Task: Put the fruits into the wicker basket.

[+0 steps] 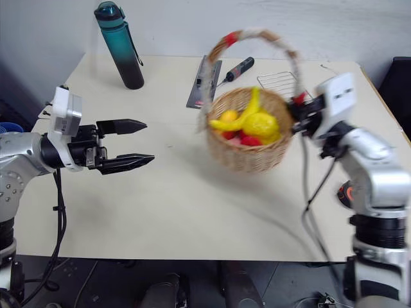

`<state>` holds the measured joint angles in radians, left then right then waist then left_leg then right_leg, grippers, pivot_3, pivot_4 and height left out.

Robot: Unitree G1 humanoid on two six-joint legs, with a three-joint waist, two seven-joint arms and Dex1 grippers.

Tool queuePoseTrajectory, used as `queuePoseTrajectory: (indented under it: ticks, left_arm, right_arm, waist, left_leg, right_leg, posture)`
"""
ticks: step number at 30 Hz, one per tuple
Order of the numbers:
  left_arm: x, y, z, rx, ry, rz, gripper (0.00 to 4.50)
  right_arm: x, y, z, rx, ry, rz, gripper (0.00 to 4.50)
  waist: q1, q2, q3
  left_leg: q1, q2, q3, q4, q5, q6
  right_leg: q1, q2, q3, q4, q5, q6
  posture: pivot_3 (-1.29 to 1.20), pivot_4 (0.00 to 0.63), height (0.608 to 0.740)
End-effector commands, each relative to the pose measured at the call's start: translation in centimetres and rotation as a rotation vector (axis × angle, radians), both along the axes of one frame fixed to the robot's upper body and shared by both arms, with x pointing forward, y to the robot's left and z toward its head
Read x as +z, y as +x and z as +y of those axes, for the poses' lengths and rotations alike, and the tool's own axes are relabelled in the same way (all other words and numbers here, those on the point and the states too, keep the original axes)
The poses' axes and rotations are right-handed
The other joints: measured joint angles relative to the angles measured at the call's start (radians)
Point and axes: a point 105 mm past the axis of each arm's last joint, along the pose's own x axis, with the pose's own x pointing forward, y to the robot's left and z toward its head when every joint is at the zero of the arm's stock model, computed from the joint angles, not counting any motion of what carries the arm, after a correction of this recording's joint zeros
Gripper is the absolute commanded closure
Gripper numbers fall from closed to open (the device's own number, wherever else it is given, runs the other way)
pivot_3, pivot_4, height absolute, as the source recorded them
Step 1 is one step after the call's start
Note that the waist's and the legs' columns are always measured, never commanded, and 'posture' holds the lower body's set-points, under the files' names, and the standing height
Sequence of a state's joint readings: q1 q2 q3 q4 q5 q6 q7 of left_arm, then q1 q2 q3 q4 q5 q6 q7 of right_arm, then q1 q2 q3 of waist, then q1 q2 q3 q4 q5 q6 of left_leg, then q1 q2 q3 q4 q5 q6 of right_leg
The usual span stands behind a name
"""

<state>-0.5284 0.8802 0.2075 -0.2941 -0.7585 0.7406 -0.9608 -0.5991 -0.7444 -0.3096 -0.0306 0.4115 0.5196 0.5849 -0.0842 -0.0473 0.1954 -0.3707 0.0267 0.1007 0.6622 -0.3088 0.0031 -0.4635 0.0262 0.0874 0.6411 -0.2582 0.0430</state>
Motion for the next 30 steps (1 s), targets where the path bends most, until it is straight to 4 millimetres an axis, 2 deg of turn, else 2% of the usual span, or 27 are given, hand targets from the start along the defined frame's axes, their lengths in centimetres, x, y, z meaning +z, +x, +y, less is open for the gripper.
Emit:
queuePoseTrajectory:
  ticks: [1, 4, 8, 11, 14, 17, 21, 23, 25, 28, 30]
  left_arm:
    - [1.0, 0.0, -0.4, -0.026, -0.028, -0.035, 0.0]
    - [1.0, -0.1, -0.6, -0.037, -0.034, -0.032, 0.0]
    - [0.9, -0.2, -0.6, -0.039, -0.033, -0.029, 0.0]
    - [1.1, -0.4, -0.6, -0.039, -0.039, -0.027, 0.0]
    - [1.1, -0.6, -0.5, -0.042, -0.04, -0.024, 0.0]
    - [1.3, -0.7, -0.2, -0.042, -0.049, -0.016, 0.0]
    - [1.2, -0.7, 0.0, -0.053, -0.053, -0.004, 0.0]
    - [1.1, -0.8, 0.0, -0.077, -0.05, 0.007, 0.0]
    - [1.0, -0.8, 0.1, -0.086, -0.046, 0.01, 0.0]
    - [0.8, -0.6, 0.2, -0.085, -0.043, 0.011, 0.0]
    - [0.5, -0.6, 0.1, -0.088, -0.03, 0.007, 0.0]
  right_arm:
    - [0.8, 0.1, -4.0, -0.085, -0.031, -0.068, 4.31]
    - [-0.4, 0.9, -6.2, -0.143, 0.012, -0.061, 4.31]
    - [-2.7, 1.6, -7.7, -0.181, 0.039, -0.025, 4.31]
    - [-4.1, 1.3, -8.0, -0.157, 0.063, 0.01, 3.29]
    - [-3.8, -0.4, -9.0, -0.146, -0.02, -0.006, 2.27]
    - [-2.1, -2.7, -11.1, -0.159, -0.033, -0.01, 1.24]
    - [-2.1, -7.1, -11.7, 0.017, -0.069, 0.206, 0.03]
    - [-2.9, -9.9, -11.9, 0.13, -0.076, 0.367, 0.03]
    - [-3.0, -11.3, -12.1, 0.178, -0.066, 0.443, 0.03]
    - [-2.9, -11.5, -12.0, 0.173, -0.054, 0.449, 0.03]
    - [-3.1, -11.0, -11.5, 0.174, -0.043, 0.431, 0.03]
  waist:
    - [-0.003, 0.0, 0.0]
    - [-0.008, 0.0, 0.0]
    - [-0.014, 0.001, 0.0]
    - [-0.016, 0.001, 0.0]
    - [-0.013, 0.001, 0.0]
    - [-0.002, 0.003, 0.001]
    - [0.006, 0.005, 0.001]
    - [0.007, 0.005, 0.001]
    - [0.003, 0.004, 0.001]
    - [-0.015, 0.003, 0.002]
    - [-0.02, 0.003, 0.002]
  left_leg:
    - [0.0, 0.0, 0.001, 0.0, 0.0, 0.0]
    - [0.001, 0.0, 0.002, 0.0, 0.0, 0.0]
    - [0.002, 0.0, 0.002, 0.0, 0.001, -0.001]
    - [0.002, 0.0, 0.002, 0.0, 0.002, -0.001]
    - [0.002, 0.0, 0.001, 0.0, 0.002, -0.002]
    - [0.002, 0.0, 0.001, 0.0, 0.002, -0.001]
    - [0.002, -0.001, 0.001, 0.0, 0.002, -0.001]
    - [0.003, 0.0, 0.0, 0.001, 0.002, -0.001]
    - [0.004, 0.0, 0.0, 0.001, 0.002, -0.001]
    - [0.005, 0.001, 0.002, 0.001, 0.002, 0.0]
    - [0.016, 0.001, 0.002, 0.001, 0.003, 0.001]
  right_leg:
    - [0.0, 0.0, 0.0, 0.0, 0.0, 0.0]
    - [0.0, 0.001, 0.002, 0.001, 0.0, 0.0]
    - [0.0, 0.001, 0.003, 0.003, 0.0, 0.0]
    - [0.0, 0.001, 0.003, 0.004, 0.0, 0.0]
    - [0.0, 0.001, 0.002, 0.004, 0.0, 0.0]
    - [0.0, 0.001, 0.002, 0.004, 0.001, 0.001]
    - [0.001, 0.0, 0.002, 0.003, 0.001, 0.002]
    - [0.002, 0.001, 0.001, 0.003, 0.0, 0.002]
    - [0.005, 0.002, 0.001, 0.001, 0.0, 0.002]
    - [0.011, 0.002, 0.002, -0.005, 0.001, 0.005]
    - [0.019, 0.002, 0.002, -0.007, 0.001, 0.006]
  posture:
    - [0.0, 0.15, 0.74]
    - [0.0, 0.15, 0.74]
    - [0.0, 0.15, 0.74]
    - [0.0, 0.15, 0.74]
    - [0.0, 0.15, 0.74]
    - [0.0, 0.15, 0.74]
    - [0.0, 0.15, 0.74]
    - [0.0, 0.15, 0.74]
    - [0.0, 0.15, 0.74]
    - [0.0, 0.15, 0.74]
    - [0.0, 0.15, 0.74]
